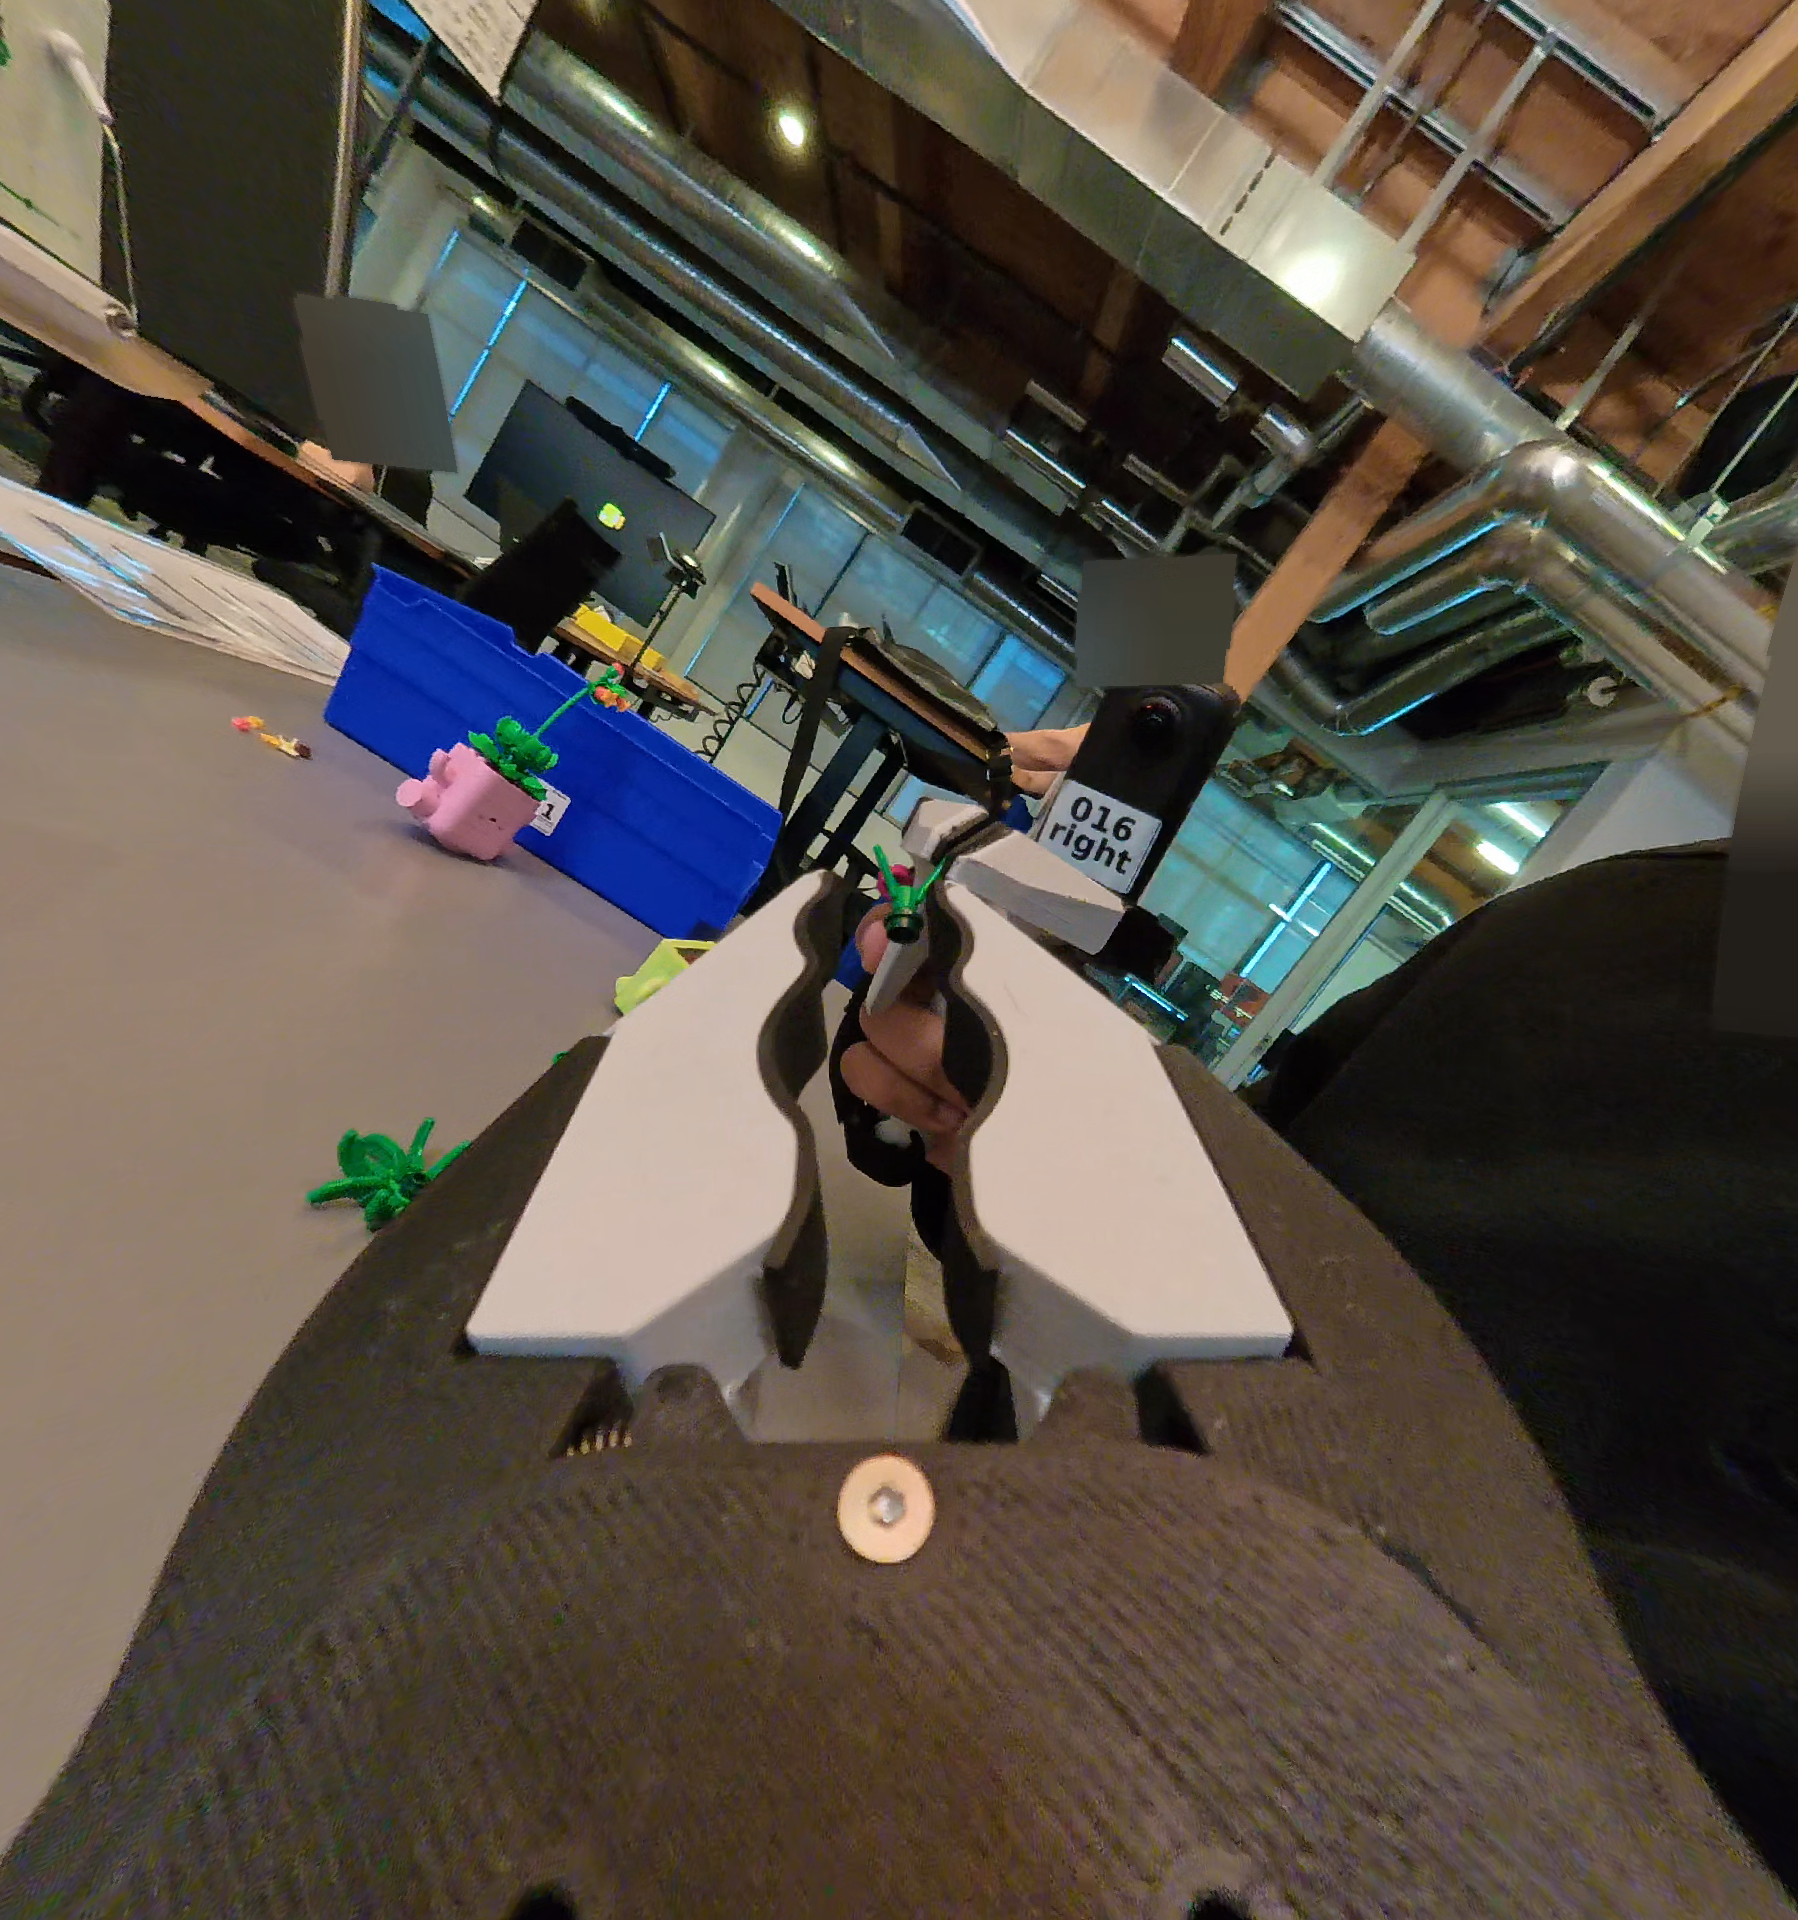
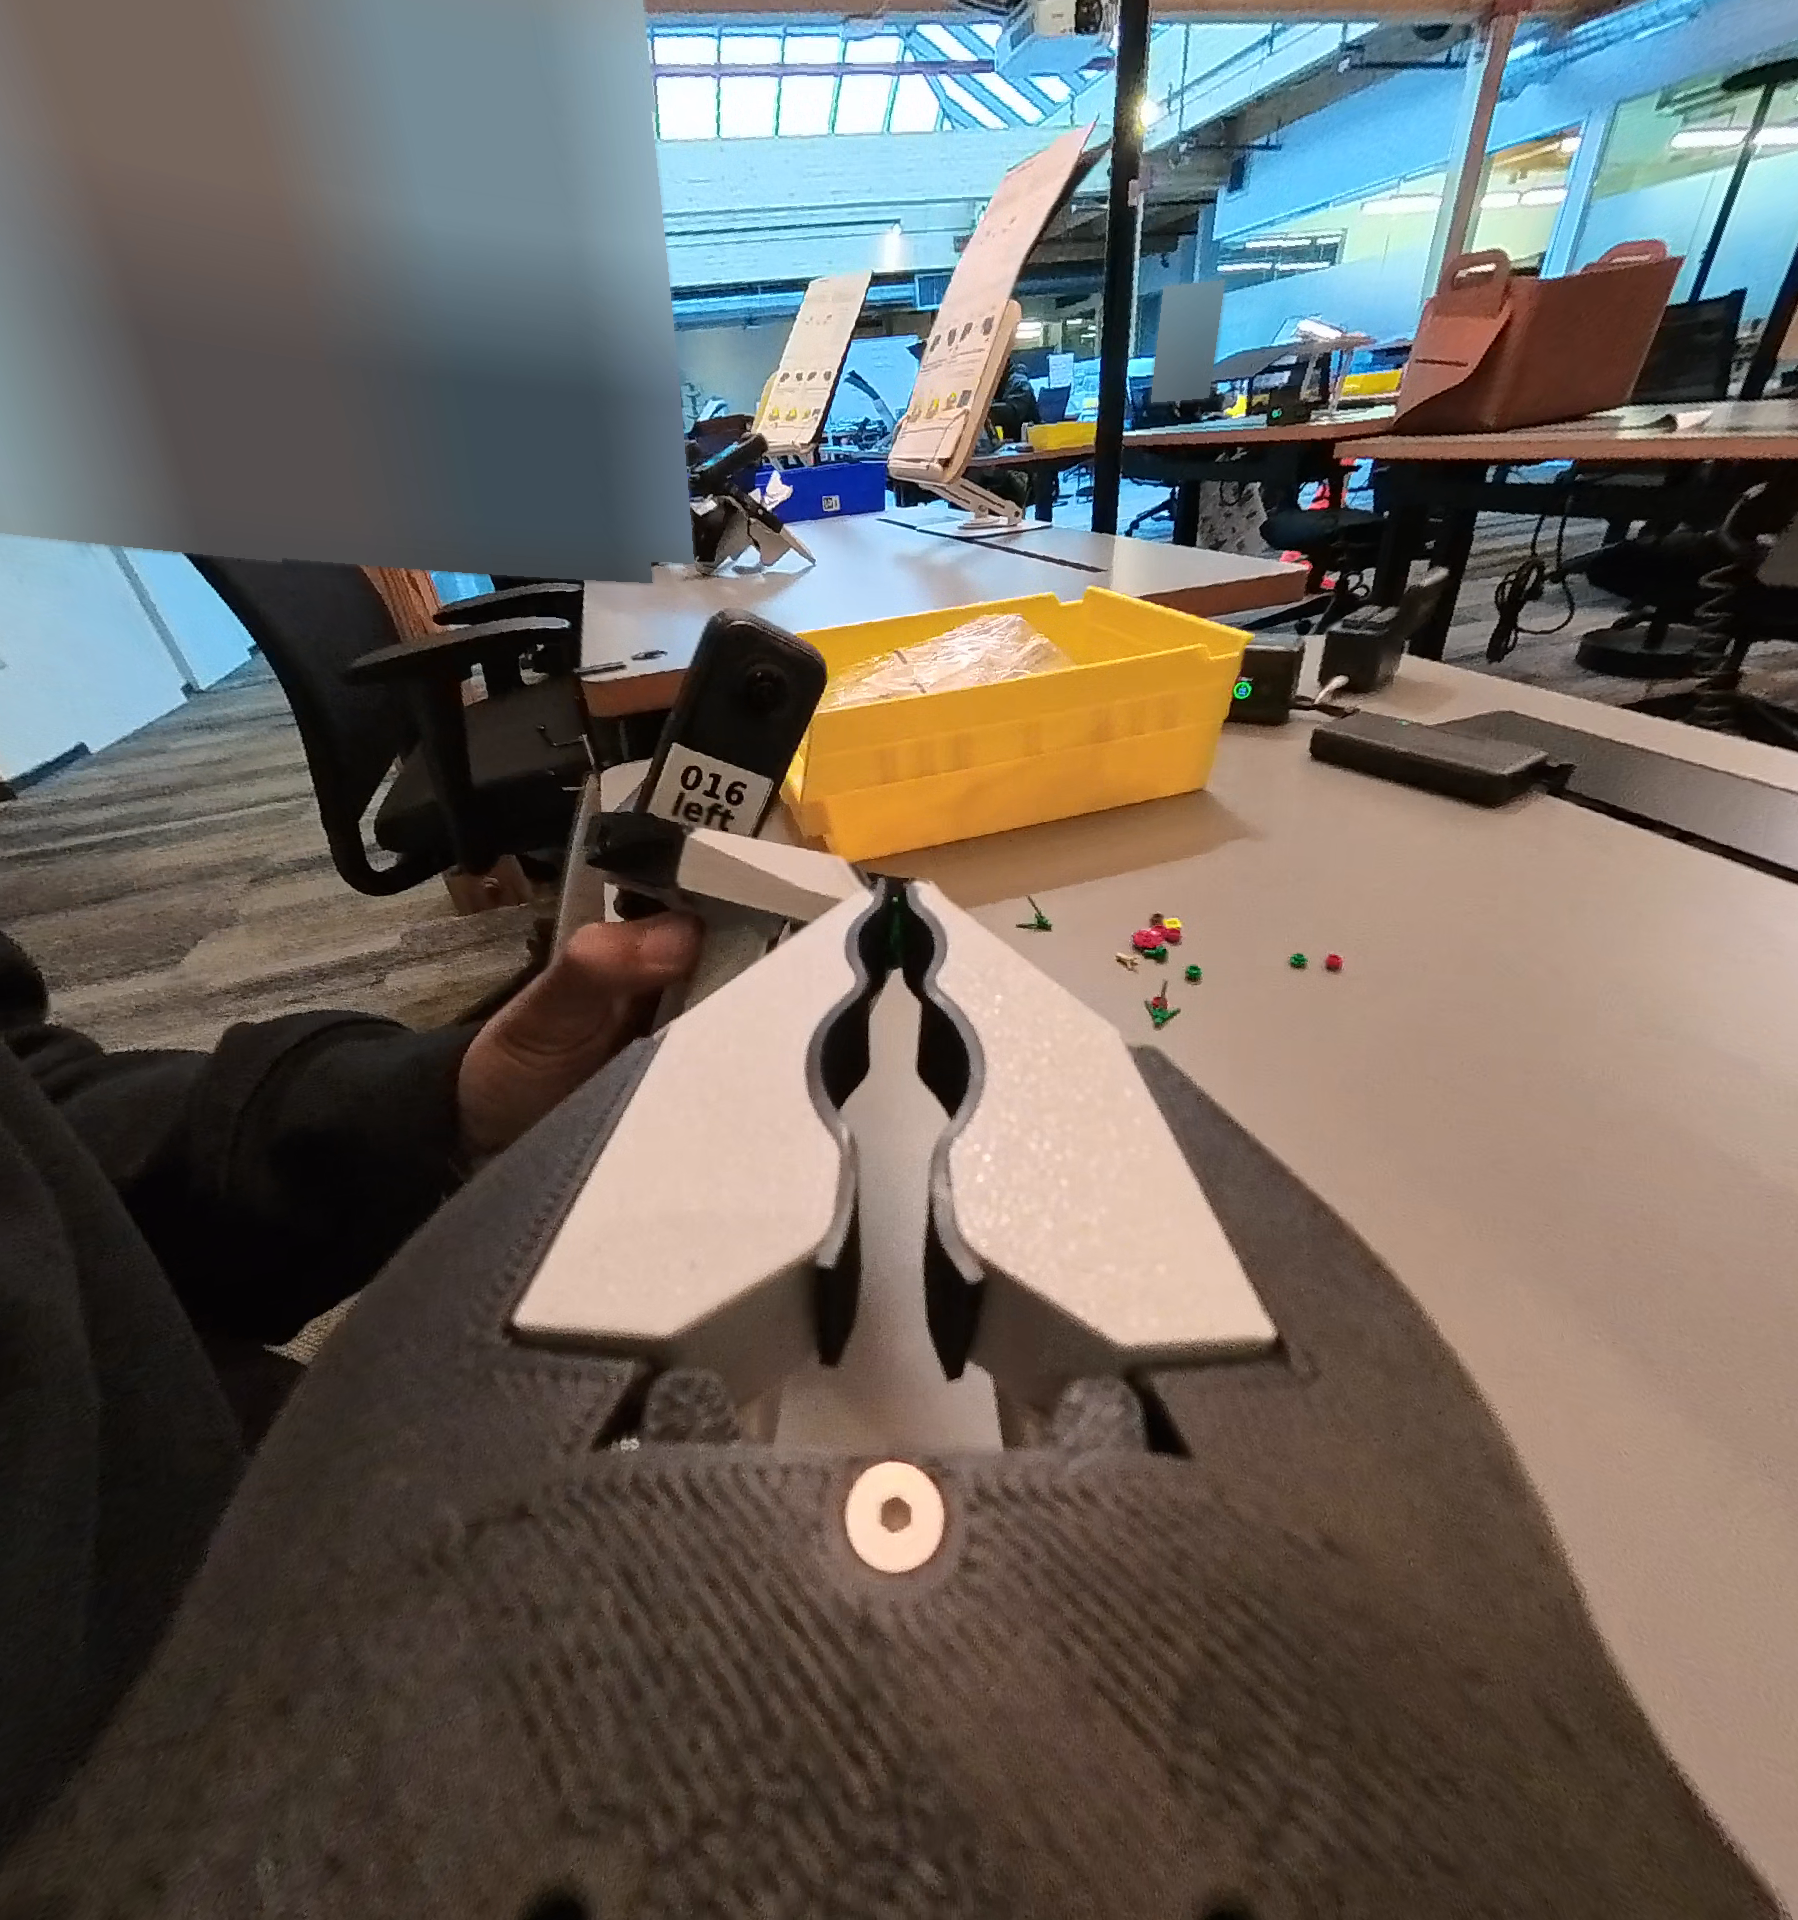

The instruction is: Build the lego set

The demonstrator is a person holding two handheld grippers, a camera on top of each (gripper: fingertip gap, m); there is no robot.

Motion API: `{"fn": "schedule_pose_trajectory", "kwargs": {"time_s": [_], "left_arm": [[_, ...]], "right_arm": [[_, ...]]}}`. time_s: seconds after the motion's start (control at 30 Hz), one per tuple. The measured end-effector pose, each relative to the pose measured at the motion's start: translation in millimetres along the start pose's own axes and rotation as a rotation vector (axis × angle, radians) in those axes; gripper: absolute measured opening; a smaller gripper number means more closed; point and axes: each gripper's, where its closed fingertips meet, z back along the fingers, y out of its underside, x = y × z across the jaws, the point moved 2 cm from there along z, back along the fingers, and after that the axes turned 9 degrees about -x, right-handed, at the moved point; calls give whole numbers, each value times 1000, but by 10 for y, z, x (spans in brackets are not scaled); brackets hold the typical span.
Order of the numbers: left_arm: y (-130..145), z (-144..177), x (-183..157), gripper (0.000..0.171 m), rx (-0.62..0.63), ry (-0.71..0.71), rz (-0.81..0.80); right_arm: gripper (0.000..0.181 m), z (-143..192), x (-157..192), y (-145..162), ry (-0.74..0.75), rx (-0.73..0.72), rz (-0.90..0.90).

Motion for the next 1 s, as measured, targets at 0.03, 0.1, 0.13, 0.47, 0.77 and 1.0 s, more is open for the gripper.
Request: {"fn": "schedule_pose_trajectory", "kwargs": {"time_s": [0.03,0.1,0.13,0.47,0.77,1.0], "left_arm": [[0,0,-6,12,0,5,2],[11,-7,-13,12,5,15,8],[19,-13,-20,13,9,21,11],[10,-18,-38,5,27,-18,-87],[-223,208,211,5,7,-254,-284],[-1031,1299,565,5,-56,-885,-682]], "right_arm": [[0,-4,4,-3,5,1,15],[0,-12,15,-2,10,7,37],[0,-13,20,-7,12,3,42],[0,-8,17,-5,9,-6,21],[14,70,-121,-72,67,-2,30],[33,-235,-291,77,65,224,18]]}}
